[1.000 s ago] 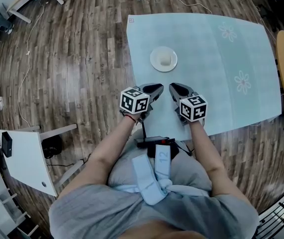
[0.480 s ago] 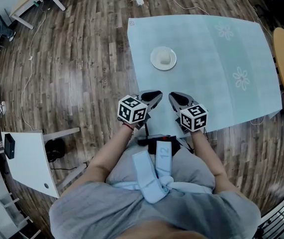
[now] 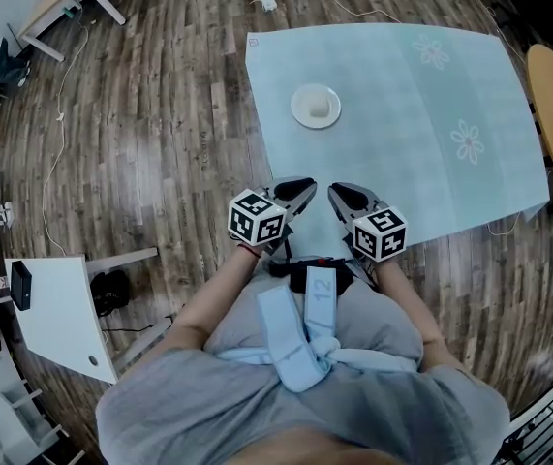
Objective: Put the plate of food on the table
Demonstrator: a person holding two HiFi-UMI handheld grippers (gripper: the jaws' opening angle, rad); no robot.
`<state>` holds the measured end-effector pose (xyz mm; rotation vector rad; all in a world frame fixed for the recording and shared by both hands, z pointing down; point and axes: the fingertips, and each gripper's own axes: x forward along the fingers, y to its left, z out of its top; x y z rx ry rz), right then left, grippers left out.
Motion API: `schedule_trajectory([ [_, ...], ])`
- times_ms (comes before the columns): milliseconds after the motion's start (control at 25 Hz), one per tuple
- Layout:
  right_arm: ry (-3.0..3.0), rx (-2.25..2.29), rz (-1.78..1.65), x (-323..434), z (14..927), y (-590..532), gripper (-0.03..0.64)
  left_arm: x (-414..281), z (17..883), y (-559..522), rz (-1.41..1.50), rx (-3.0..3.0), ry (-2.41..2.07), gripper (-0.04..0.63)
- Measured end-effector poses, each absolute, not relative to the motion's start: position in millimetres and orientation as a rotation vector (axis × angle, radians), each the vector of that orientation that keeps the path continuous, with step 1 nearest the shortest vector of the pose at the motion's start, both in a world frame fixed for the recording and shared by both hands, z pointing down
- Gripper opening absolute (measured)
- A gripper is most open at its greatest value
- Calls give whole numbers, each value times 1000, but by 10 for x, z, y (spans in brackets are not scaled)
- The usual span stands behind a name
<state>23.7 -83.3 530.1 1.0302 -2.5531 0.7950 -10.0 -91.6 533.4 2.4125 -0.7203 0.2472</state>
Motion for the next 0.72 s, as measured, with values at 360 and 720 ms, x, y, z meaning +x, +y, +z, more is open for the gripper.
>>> schedule_trajectory([
  [360,-2561,1030,739,265,5150,-641,41,-31,5176,-702,235,2465,-697,31],
  [720,-2551,1056,750,340,5091,-664,38,-89,5099,-727,207,2471,-722,31],
])
